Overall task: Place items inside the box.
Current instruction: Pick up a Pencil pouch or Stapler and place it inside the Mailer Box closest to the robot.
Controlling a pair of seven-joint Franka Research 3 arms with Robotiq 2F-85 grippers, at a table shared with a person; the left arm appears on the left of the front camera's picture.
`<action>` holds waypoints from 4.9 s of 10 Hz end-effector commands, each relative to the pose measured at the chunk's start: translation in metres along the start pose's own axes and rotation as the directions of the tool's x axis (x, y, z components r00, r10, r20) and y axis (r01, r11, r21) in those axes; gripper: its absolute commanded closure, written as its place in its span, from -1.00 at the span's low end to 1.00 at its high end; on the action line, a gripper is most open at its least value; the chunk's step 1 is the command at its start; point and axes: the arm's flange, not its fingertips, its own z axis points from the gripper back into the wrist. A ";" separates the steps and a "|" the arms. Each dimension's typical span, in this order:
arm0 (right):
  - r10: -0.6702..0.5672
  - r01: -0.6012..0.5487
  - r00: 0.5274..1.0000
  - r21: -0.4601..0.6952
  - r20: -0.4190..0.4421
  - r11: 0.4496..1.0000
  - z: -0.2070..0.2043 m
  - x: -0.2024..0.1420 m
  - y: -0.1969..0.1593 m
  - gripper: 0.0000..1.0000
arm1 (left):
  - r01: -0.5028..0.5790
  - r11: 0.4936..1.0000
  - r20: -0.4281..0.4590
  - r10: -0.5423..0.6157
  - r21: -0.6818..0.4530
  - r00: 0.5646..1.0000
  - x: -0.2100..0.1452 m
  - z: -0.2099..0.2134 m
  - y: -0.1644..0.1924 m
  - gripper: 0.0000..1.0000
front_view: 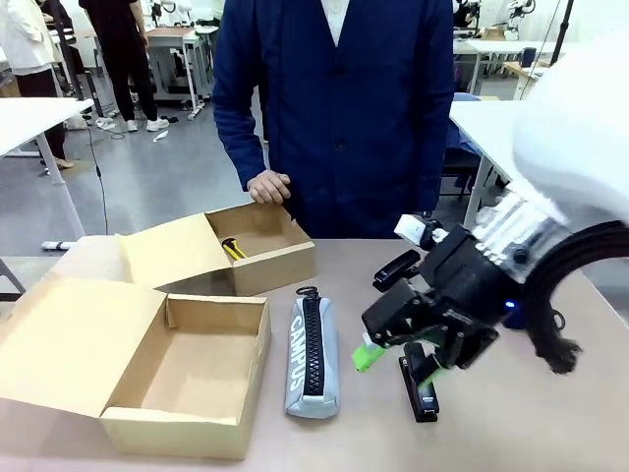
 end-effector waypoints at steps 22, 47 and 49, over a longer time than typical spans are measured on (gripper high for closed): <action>-0.045 0.125 0.983 -0.478 0.177 0.870 -0.163 0.152 0.039 0.17 | 0.019 1.000 0.012 -0.019 -0.025 1.000 -0.001 -0.001 -0.001 -1.00; -0.354 0.379 0.926 -0.357 0.135 0.854 -0.011 -0.042 0.065 0.84 | 0.019 1.000 0.012 -0.019 -0.025 1.000 -0.001 -0.001 -0.001 -1.00; -0.266 0.335 0.939 -0.403 0.219 0.852 -0.026 -0.028 0.100 0.84 | 0.019 1.000 0.012 -0.019 -0.025 1.000 -0.001 -0.001 -0.001 -1.00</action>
